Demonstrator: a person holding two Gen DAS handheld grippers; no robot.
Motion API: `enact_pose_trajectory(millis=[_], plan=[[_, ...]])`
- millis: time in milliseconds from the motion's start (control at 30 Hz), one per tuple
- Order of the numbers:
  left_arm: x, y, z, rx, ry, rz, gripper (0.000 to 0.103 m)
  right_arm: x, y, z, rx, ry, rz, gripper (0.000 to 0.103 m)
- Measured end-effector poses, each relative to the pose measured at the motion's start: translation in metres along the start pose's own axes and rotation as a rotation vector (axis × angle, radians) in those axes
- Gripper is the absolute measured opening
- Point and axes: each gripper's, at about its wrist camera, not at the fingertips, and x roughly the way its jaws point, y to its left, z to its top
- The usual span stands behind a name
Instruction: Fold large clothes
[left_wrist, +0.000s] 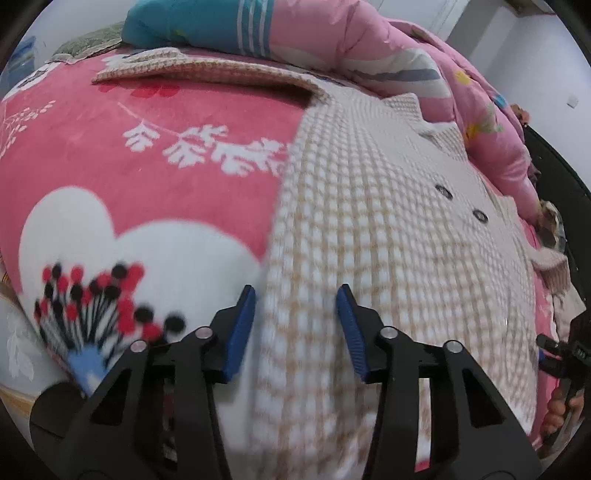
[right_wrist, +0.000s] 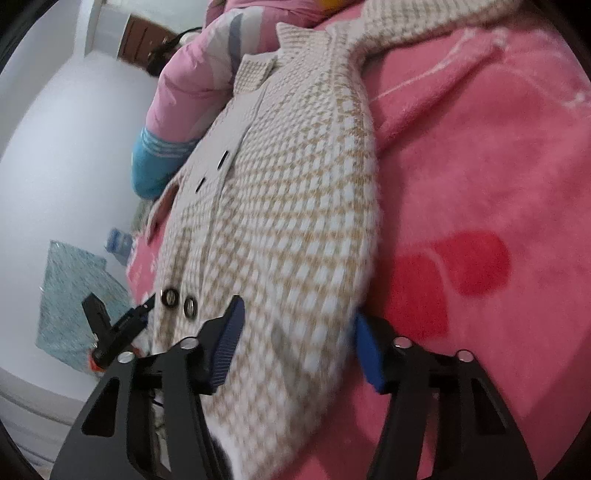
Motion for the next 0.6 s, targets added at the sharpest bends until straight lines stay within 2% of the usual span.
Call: enact_pose_trajectory(millis=[133, 200, 267, 367, 500, 600], plan=[[-0.004, -0.001, -0.003, -0.007, 0.027, -0.037, 0.032, -0.003, -0.001, -0.01, 0.01, 0.017, 0.033, 0.041], [-0.009, -0.001, -0.009, 0.0, 0.043, -0.063, 0.031, -0.006, -0.005, -0.026, 0.038, 0.067, 0.096, 0.034], [-0.015, 0.001, -0.019, 0.001, 0.058, -0.077, 0.031, -0.007, -0.009, -0.042, 0.061, 0.107, 0.124, 0.024], [-0.016, 0.005, -0.025, -0.017, 0.059, -0.082, 0.031, -0.007, -0.011, -0.052, 0.069, 0.109, 0.142, 0.019], [-0.005, 0.003, -0.016, -0.047, 0.054, -0.037, 0.031, 0.008, -0.007, -0.041, 0.05, 0.092, 0.141, 0.017], [-0.001, -0.009, -0.013, 0.004, 0.024, 0.064, 0.027, 0.022, 0.004, -0.032, -0.019, 0.07, 0.096, 0.014]])
